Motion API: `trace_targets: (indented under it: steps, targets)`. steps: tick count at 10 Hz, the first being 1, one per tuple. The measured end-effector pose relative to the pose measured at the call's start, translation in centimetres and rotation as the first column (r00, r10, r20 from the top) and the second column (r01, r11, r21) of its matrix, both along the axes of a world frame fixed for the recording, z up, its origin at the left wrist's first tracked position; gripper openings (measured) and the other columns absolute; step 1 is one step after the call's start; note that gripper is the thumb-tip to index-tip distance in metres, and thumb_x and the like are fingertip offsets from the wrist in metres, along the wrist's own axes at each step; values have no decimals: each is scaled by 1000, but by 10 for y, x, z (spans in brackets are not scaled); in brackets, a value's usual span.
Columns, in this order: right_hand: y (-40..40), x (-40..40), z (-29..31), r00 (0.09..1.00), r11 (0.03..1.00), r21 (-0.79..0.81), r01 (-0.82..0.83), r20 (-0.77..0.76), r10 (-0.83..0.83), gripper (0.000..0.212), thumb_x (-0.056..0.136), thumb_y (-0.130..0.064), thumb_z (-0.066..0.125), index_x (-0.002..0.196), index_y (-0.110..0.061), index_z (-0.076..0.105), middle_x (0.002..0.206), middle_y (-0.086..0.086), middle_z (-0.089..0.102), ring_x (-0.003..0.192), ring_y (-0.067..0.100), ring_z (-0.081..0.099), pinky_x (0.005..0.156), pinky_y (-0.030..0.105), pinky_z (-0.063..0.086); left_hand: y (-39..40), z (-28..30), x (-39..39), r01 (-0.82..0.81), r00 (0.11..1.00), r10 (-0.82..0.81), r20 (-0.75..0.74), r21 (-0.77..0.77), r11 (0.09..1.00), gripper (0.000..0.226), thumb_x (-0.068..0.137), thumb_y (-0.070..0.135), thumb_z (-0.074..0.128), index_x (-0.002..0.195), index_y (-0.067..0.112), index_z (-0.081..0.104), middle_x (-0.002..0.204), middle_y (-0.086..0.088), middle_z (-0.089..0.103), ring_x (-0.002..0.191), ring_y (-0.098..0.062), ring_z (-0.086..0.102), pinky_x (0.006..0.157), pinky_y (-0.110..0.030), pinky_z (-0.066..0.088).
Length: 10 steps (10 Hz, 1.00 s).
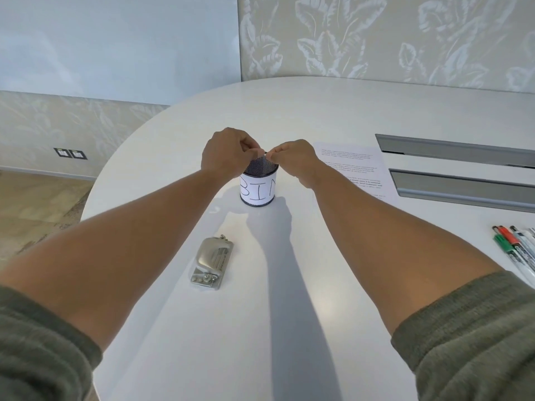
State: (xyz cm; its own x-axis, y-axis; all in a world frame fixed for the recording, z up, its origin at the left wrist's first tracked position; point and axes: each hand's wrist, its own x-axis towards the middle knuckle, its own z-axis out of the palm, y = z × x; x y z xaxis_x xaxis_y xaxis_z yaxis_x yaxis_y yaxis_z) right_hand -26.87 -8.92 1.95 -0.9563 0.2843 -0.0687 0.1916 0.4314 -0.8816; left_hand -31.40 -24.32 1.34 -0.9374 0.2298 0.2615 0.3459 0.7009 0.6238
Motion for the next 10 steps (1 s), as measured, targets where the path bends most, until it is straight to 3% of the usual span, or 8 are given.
trace_targets:
  steps: [1, 2, 3, 5, 7, 10]
  targets:
    - [1, -5, -2, 999, 1000, 5, 12, 34, -12, 30, 85, -17, 66, 104, 6, 69, 81, 5, 54, 72, 19, 43, 62, 27, 35, 0, -2, -5, 27, 999, -26, 22, -45, 999, 7, 83, 34, 71, 86, 32, 76, 87, 10, 75, 57, -2, 55, 51, -21, 37]
    - [2, -5, -2, 999, 1000, 20, 21, 30, -21, 24, 83, -16, 68, 97, 3, 72, 66, 1, 52, 59, 16, 40, 53, 24, 33, 0, -3, -8, 56, 998, -54, 33, -84, 995, 15, 88, 27, 65, 93, 32, 77, 96, 8, 75, 65, -10, 56, 54, -22, 37]
    - [3, -2, -3, 1000, 1000, 24, 6, -4, -6, 6, 80, -15, 72, 77, -10, 71, 57, -5, 51, 49, 11, 40, 47, 21, 33, 0, -4, -6, 50, 998, -47, 30, -96, 994, 18, 91, 25, 61, 96, 34, 76, 99, 11, 73, 61, -3, 53, 52, -21, 35]
    - [-1, -1, -3, 999, 996, 73, -51, -8, 52, 21, 83, -4, 60, 92, -17, 75, 62, -9, 57, 46, 7, 42, 39, 15, 32, -1, -3, 2, 39, 999, -37, 19, -73, 997, 15, 87, 26, 65, 98, 33, 74, 98, 13, 74, 83, -10, 61, 57, -22, 38]
    - [-3, 3, -1, 996, 991, 134, -18, -82, 30, 10, 82, -14, 66, 85, -21, 72, 72, -11, 60, 57, 6, 49, 50, 20, 37, -1, -1, 11, -9, 1000, 8, -17, -53, 999, 20, 86, 25, 61, 100, 33, 73, 100, 16, 74, 82, -8, 59, 55, -19, 36]
    - [6, 26, 5, 978, 976, 197, 97, -203, -57, 5, 80, -28, 63, 76, -28, 64, 73, -17, 60, 75, 10, 59, 66, 29, 52, 9, 15, 36, -41, 996, 42, -79, 14, 999, 18, 85, 27, 59, 94, 36, 72, 93, 18, 72, 82, -6, 60, 64, -23, 40]
